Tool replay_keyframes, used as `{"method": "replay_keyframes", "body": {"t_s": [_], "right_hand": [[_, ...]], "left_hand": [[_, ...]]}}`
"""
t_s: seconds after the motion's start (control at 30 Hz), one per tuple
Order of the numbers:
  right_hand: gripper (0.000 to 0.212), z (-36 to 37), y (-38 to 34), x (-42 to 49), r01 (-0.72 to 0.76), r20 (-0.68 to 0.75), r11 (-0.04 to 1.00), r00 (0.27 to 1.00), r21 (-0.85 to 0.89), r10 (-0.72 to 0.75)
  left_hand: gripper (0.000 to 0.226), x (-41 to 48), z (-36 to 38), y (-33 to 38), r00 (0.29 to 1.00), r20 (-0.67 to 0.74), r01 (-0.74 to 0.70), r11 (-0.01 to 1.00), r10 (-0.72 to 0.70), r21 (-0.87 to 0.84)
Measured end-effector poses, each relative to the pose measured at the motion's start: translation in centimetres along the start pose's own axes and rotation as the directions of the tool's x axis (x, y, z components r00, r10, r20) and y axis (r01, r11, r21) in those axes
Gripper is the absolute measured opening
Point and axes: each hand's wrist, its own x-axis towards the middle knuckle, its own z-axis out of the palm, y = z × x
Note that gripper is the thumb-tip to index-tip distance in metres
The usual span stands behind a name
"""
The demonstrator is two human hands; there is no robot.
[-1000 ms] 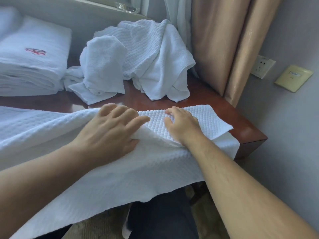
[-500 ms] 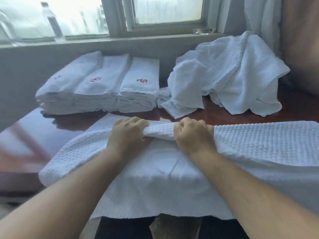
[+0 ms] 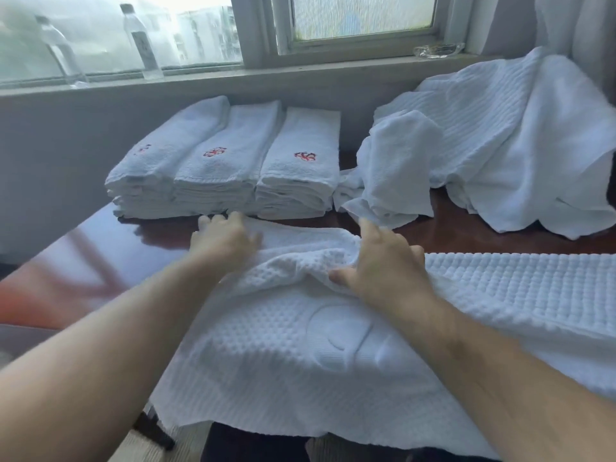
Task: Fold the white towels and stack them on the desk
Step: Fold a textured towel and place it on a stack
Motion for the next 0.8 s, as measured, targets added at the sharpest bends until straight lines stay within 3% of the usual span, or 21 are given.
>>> {"method": "replay_keyframes", "body": {"t_s": [0.07,0.17,0.23,0.3,0.37,0.47,0.53,0.63,0.73,0.77,0.8], "right_hand": [[0.071,0.7,0.0,-1.3,0.045,-0.054,0.999,0.998,0.008,-0.044],[0.056,1.7,0.7,-2.5,0.254,-0.235,0.967,0.939,-0.02,-0.252],[0.047,1.9,0.8,-2.6,0.346,-0.309,0.937,0.887,-0.052,-0.344],[0.044,1.7,0.6,-2.6,0.402,-0.316,0.913,0.859,-0.074,-0.404],[0.048,1.7,0.3,-2.8,0.445,-0.306,0.888,0.834,-0.119,-0.459],[0.05,1.7,0.2,-2.8,0.454,-0.339,0.877,0.809,-0.16,-0.481],[0.045,1.5,0.3,-2.7,0.441,-0.363,0.875,0.796,-0.2,-0.484],[0.025,1.5,0.0,-2.7,0.532,-0.424,0.805,0.685,-0.263,-0.592],[0.012,1.4,-0.1,-3.3,0.669,-0.439,0.691,0.552,-0.275,-0.709],[0.013,1.3,-0.1,-3.4,0.696,-0.429,0.666,0.533,-0.267,-0.729],[0.017,1.1,-0.2,-3.5,0.716,-0.41,0.65,0.529,-0.254,-0.743]], "left_hand": [[0.082,0.6,1.0,-0.5,0.987,0.035,0.155,0.987,-0.154,-0.032],[0.085,1.1,2.0,-1.0,0.985,-0.092,0.122,0.968,-0.145,-0.219],[0.07,1.2,2.1,-1.2,0.974,-0.177,0.081,0.947,-0.142,-0.311],[0.032,1.0,1.6,-1.4,0.956,-0.265,0.003,0.908,-0.126,-0.419],[0.003,0.1,0.6,-2.0,0.937,-0.308,-0.063,0.789,-0.164,-0.612],[0.009,-2.3,-1.3,-3.7,0.896,-0.382,-0.222,0.517,-0.227,-0.827],[0.015,-4.5,-2.2,-5.4,0.855,-0.454,-0.315,0.445,-0.249,-0.838],[0.027,-8.0,-1.9,-8.7,0.832,-0.477,-0.328,0.442,-0.283,-0.835],[0.041,-10.7,-0.8,-11.6,0.843,-0.449,-0.222,0.57,-0.296,-0.791],[0.043,-11.5,-0.4,-12.3,0.865,-0.4,-0.175,0.566,-0.303,-0.806],[0.041,-12.2,-0.1,-12.8,0.894,-0.335,-0.153,0.5,-0.298,-0.853]]}}
